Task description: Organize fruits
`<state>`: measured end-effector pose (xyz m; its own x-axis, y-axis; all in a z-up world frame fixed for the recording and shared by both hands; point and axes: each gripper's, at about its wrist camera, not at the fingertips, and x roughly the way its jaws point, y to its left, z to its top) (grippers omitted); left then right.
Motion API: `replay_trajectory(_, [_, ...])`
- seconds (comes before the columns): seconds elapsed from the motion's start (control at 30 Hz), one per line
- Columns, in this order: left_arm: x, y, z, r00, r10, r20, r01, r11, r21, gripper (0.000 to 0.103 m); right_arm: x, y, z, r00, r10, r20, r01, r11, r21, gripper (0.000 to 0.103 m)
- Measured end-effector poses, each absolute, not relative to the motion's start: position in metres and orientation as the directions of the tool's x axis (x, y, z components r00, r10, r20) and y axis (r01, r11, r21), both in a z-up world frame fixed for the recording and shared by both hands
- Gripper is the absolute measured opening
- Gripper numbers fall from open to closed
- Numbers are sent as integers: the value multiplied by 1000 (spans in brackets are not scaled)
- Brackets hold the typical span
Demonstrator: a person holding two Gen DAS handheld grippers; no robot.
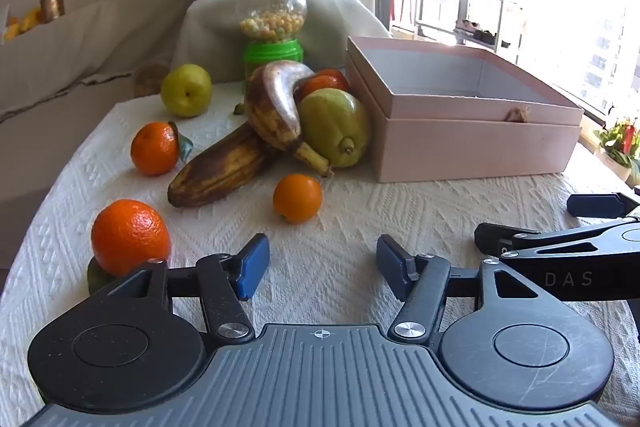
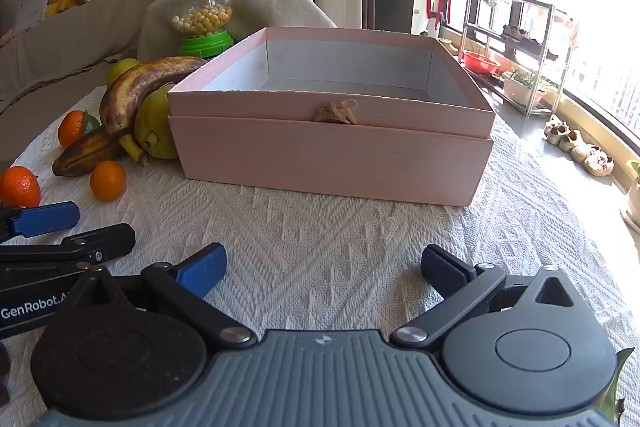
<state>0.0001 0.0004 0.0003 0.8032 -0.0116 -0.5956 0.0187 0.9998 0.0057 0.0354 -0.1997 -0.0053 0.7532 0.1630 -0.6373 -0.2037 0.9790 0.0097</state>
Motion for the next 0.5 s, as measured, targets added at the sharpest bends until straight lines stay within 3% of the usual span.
replay_trajectory(0.5, [0,1,0,803,-10,-596,19,1000,8,66,35,-200,-5,753,165,-637,-204,979,12,103])
